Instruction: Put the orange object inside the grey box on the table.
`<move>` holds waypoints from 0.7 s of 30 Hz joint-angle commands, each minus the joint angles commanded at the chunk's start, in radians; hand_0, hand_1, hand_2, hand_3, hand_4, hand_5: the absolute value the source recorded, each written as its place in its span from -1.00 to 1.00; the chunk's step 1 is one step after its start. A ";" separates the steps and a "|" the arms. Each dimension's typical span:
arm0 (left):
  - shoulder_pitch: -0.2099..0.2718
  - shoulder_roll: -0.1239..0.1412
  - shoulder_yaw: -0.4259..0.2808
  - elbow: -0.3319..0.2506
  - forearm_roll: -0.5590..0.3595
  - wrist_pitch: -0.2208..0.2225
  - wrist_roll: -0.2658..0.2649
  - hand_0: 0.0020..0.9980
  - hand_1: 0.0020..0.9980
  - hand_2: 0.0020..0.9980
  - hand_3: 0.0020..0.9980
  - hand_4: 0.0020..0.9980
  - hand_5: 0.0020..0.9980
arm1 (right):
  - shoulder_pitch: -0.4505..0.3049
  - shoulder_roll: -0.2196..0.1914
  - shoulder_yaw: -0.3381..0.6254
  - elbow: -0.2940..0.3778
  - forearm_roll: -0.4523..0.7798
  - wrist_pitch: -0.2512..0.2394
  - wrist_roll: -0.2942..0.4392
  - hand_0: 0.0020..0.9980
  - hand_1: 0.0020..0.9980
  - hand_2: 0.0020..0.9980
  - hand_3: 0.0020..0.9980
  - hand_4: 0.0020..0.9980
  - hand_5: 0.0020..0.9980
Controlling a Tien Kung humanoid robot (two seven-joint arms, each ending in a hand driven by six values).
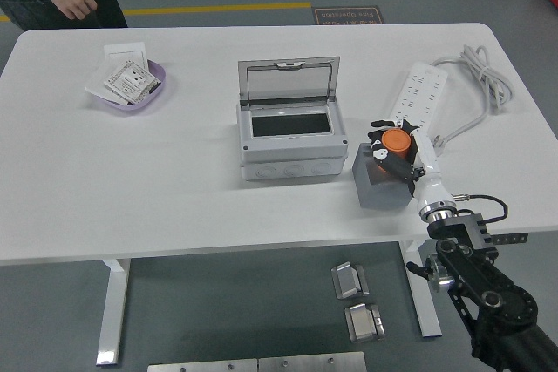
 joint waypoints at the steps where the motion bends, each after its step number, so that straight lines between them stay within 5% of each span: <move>1: 0.000 0.000 0.000 0.000 0.000 0.000 0.000 0.36 0.37 0.22 0.43 0.42 -0.15 | 0.000 -0.001 -0.001 0.001 -0.001 -0.001 -0.001 0.01 -0.06 -0.16 -0.31 -1.00 -1.00; 4: 0.001 0.001 0.000 0.000 0.000 0.000 0.000 0.36 0.37 0.22 0.43 0.42 -0.15 | 0.001 -0.002 -0.002 0.003 -0.005 -0.003 -0.002 0.01 -0.06 -0.16 -0.31 -1.00 -1.00; 5: 0.001 0.001 -0.001 0.000 0.000 0.000 0.000 0.36 0.37 0.22 0.44 0.43 -0.14 | 0.001 -0.003 -0.002 0.004 -0.006 -0.004 -0.003 -0.16 -0.31 -0.39 -0.51 -1.00 -1.00; 21: 0.002 0.002 -0.001 0.000 0.003 -0.001 0.001 0.35 0.37 0.23 0.44 0.45 -0.13 | 0.020 -0.017 0.009 0.028 -0.030 -0.014 -0.011 -0.12 -0.29 -0.37 -0.49 -1.00 -1.00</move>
